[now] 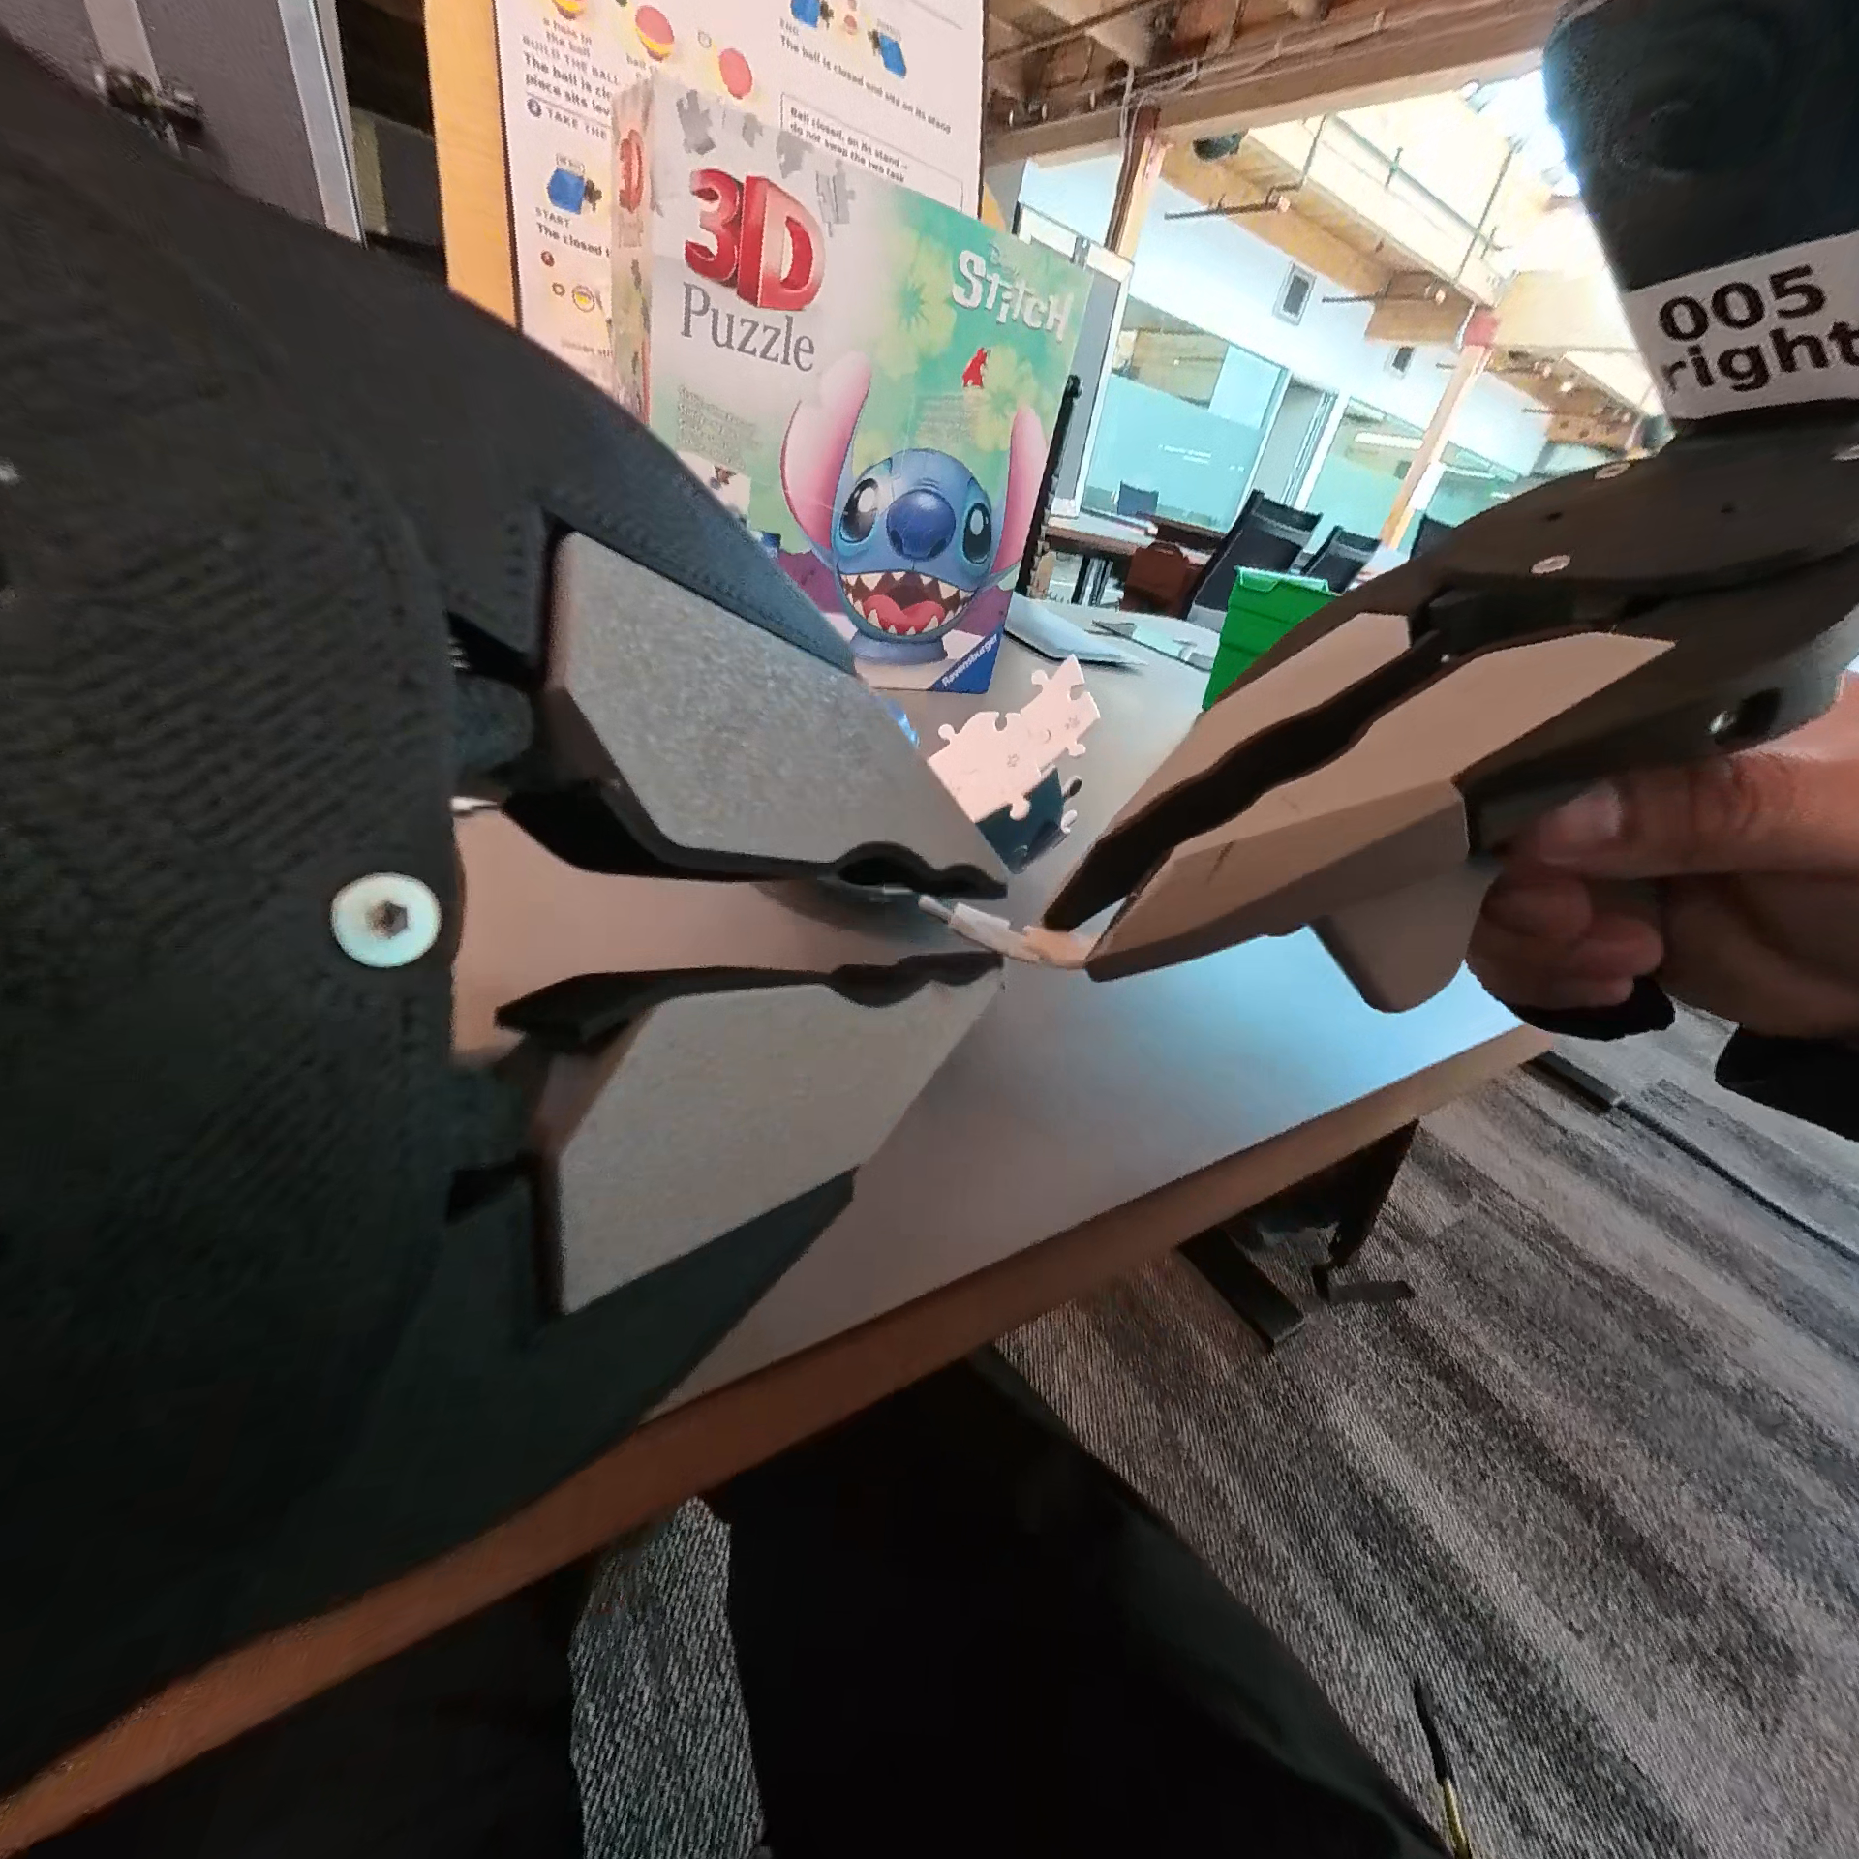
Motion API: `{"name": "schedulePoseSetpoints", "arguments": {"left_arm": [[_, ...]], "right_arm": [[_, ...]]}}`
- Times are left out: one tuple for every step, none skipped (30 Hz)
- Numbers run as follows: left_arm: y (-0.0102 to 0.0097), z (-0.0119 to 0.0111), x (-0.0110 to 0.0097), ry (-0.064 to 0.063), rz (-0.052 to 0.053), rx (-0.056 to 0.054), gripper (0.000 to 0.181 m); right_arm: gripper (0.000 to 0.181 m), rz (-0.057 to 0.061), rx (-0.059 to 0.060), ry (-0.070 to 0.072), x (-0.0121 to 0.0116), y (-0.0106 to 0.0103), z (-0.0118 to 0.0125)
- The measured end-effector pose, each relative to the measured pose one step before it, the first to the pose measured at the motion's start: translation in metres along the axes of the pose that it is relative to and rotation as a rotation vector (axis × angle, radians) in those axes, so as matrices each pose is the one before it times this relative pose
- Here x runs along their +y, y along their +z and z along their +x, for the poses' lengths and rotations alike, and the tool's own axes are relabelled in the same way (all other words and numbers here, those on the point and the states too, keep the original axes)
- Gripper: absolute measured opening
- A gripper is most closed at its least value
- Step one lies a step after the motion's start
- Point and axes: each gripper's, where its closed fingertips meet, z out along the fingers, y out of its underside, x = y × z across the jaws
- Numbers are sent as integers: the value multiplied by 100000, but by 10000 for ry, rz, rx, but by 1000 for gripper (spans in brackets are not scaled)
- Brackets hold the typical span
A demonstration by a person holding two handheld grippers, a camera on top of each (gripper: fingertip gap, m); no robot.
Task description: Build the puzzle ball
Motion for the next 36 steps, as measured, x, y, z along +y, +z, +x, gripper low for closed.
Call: {"name": "schedulePoseSetpoints", "arguments": {"left_arm": [[4, -19, 32, 29, -25, -12, 5], [2, 2, 18, 24, -20, -3, 4], [26, 78, 36, 26, -28, 37, 3], [46, 120, 55, 35, -32, 57, 3], [43, 136, 40, 44, -20, 54, 1], [38, 79, 10, 37, -10, 18, 0], [13, 45, -1, 17, 8, 13, 0], [4, 3, -9, -16, 13, 4, 0], [11, -9, 14, -31, -2, 12, 0], [4, -8, 16, -14, 8, 6, 0], [32, 28, 24, 14, 0, 11, 0], [29, 69, 32, 52, -18, 13, 0], [45, 40, 39, 76, -26, -8, 0], [29, 54, 31, 88, -10, -11, 0], [19, 31, 7, 78, 2, -14, 0], [10, 27, 7, 35, 10, 3, 0], [21, 39, 17, 10, -3, 18, 0], [25, 86, 36, 7, -10, 48, 0], [59, 110, 47, 19, -11, 51, 0], [57, 90, 75, 42, -31, 26, 0], [53, 14, 78, 79, -42, -29, 0], [22, -38, 3, 102, -11, -71, 0], [-11, -86, -38, 102, 11, -89, 0], [-31, -93, -39, 86, 15, -89, 0], [-28, -128, -24, 79, 3, -98, 0], [-8, -69, -9, 66, 0, -61, 0], [4, 13, 3, 50, -6, -14, 0], [10, 8, -11, 51, -11, -19, 0], [-11, -2, -41, 50, 12, -28, 0], [-4, -2, -38, 36, 15, -16, 0], [11, 6, 14, 19, -7, -5, 0], [10, -26, 15, 17, -15, -23, 0], [-9, -33, 0, 13, 2, -27, 0], [2, -35, -14, 3, 8, -17, 0], [-14, -26, -8, 4, 3, -13, 0], [-2, -16, -6, 9, 2, -16, 0]], "right_arm": [[15, 0, 6, -1, 15, 12, 12], [14, 8, 14, -9, -4, -2, 16], [14, -3, 43, -49, 8, -10, 24], [14, -31, 114, -135, 34, -10, 64], [14, -23, 195, -220, 2, -17, 104], [15, 5, 190, -229, -39, -37, 52], [18, -7, 75, -169, -50, -56, -110], [20, -26, -13, -105, -19, -53, -196], [22, -19, -27, -85, -24, -57, -209], [24, -57, 25, -104, 47, -28, -130], [26, -84, 45, -146, 77, -11, -101], [25, -92, 109, -192, 66, -17, -29], [22, -106, 200, -251, 81, -12, 81], [19, -121, 233, -316, 79, 2, 95], [17, -116, 225, -343, 70, 27, 29], [16, -132, 209, -322, 80, 60, 9], [16, -166, 175, -275, 121, 122, -8], [18, -149, 91, -209, 129, 134, -100], [21, -109, 9, -116, 95, 118, -140], [23, -66, -39, 0, 97, 77, -101], [25, 9, -71, 103, 32, 19, -49], [26, 90, -85, 172, -35, -48, 9], [26, 139, -62, 211, -68, -109, 86], [25, 147, -30, 236, -75, -139, 156], [23, 137, 11, 258, -43, -153, 246], [20, 104, 50, 264, -12, -126, 318], [19, 64, 28, 232, 44, -87, 265], [18, 36, -1, 171, 56, -56, 177], [18, 24, 18, 106, 57, -22, 157], [18, 23, 19, 57, 16, -6, 106], [18, 33, -2, 26, -30, 12, 29], [18, 36, -48, 10, -64, 41, -75], [18, 28, -61, 3, -64, 63, -100], [18, 12, -29, 1, -37, 95, -47], [18, -12, -2, 4, 6, 99, -2], [19, -29, -14, 5, 46, 102, -2]]}}
